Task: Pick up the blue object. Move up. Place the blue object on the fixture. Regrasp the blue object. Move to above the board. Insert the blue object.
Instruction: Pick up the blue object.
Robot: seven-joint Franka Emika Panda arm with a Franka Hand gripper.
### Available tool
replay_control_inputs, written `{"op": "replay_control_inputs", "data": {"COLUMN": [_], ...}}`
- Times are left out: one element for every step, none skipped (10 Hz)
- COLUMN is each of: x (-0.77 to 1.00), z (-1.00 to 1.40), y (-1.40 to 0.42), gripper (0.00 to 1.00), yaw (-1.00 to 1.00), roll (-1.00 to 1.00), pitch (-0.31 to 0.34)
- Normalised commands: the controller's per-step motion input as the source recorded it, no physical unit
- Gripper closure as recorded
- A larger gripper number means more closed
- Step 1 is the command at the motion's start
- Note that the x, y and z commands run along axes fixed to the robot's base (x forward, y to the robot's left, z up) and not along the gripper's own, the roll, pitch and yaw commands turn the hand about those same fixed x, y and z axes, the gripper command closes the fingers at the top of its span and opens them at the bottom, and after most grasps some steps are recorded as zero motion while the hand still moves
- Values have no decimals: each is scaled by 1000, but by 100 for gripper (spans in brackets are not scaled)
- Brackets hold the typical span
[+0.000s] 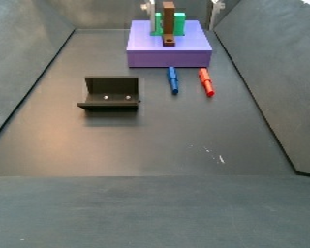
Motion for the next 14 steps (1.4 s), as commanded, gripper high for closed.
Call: {"op": "replay_control_inputs", "data": {"x": [0, -43, -91, -60, 0, 217, 257, 254, 160, 97, 71, 60, 34, 20], "z": [-17, -129, -171, -243, -286, -451, -511, -614, -946, -1000, -1000, -977, -951, -920], "y": [-23, -277, -494, -629, -749, -763, -774, -820, -740, -520, -420, -369, -334, -357], "gripper": [0, 0, 0, 0, 0, 0, 0, 0, 0, 0, 0, 0, 0, 0], "yaw": [0, 69, 143, 157, 177, 166, 163, 169, 60, 0, 0, 0, 0, 0], "roll": [-20, -66, -37, 0, 0, 0, -7, -6, 0, 73, 124, 170, 177, 186], "pitch": [0, -50, -90, -90, -67, 0, -19, -54, -134, -116, -96, -81, -87, -99]}}
